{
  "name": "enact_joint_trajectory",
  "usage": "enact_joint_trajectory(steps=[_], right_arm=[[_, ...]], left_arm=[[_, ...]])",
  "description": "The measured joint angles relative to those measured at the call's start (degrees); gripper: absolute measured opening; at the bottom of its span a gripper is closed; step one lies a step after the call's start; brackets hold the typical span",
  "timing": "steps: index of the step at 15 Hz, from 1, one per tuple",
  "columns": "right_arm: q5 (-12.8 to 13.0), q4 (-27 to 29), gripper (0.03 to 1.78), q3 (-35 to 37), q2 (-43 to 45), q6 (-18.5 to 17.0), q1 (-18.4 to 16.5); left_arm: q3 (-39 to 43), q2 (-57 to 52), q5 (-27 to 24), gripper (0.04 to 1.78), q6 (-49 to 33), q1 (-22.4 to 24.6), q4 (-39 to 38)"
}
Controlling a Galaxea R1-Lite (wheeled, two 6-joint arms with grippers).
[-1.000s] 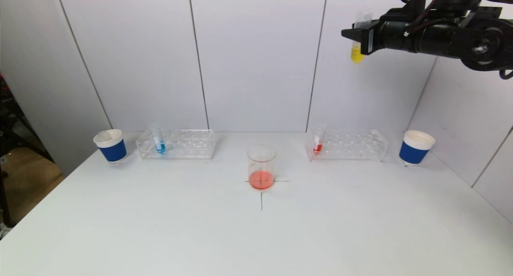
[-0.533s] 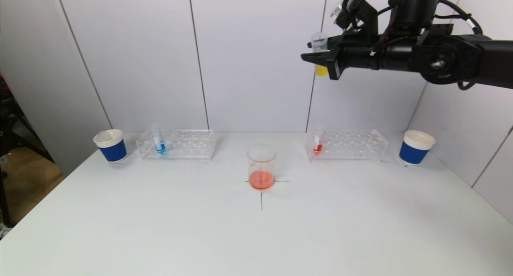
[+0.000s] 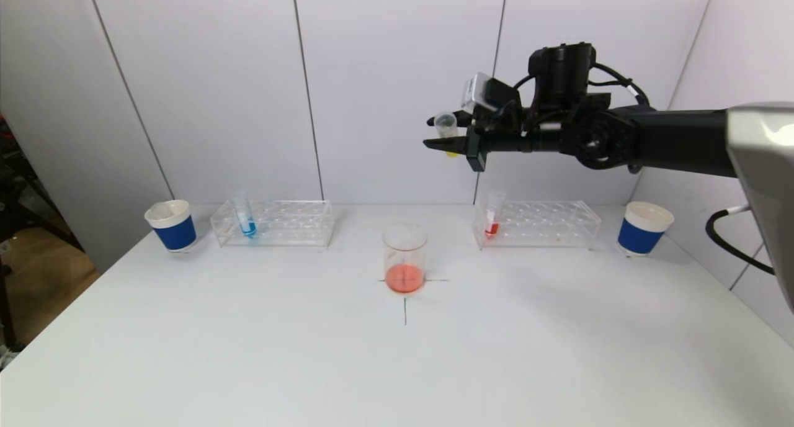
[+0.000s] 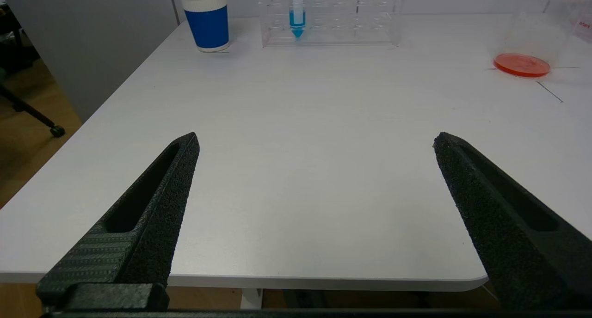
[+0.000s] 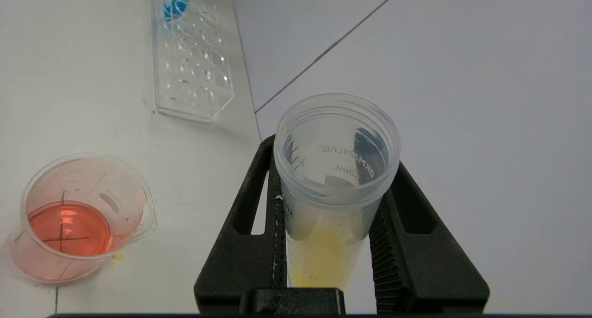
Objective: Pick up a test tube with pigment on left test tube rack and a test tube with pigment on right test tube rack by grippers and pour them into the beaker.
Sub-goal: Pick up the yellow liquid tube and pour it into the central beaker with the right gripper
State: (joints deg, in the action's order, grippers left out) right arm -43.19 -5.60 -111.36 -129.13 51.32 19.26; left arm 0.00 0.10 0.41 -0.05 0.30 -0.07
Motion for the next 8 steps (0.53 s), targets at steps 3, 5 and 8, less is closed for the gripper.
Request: enact_joint_trajectory(steps=[3,5,8], right_arm=[[-3.41,-1.34,0.56,-0.93,-3.96,5.46,0.24],[-5.27,-1.95,0.56,-1.01,-5.90,10.30,0.74],[-5.86,-2.69,0.56,-1.05,-8.02,15.32,2.65]], left_arm=[[0.00,0.00,-0.01,1.77,0.02,0.02,0.00],[0.00,0.00,0.00,1.77,0.05,0.05,0.00],[0.00,0.00,0.00,1.77,0.00,0.00,0.00]])
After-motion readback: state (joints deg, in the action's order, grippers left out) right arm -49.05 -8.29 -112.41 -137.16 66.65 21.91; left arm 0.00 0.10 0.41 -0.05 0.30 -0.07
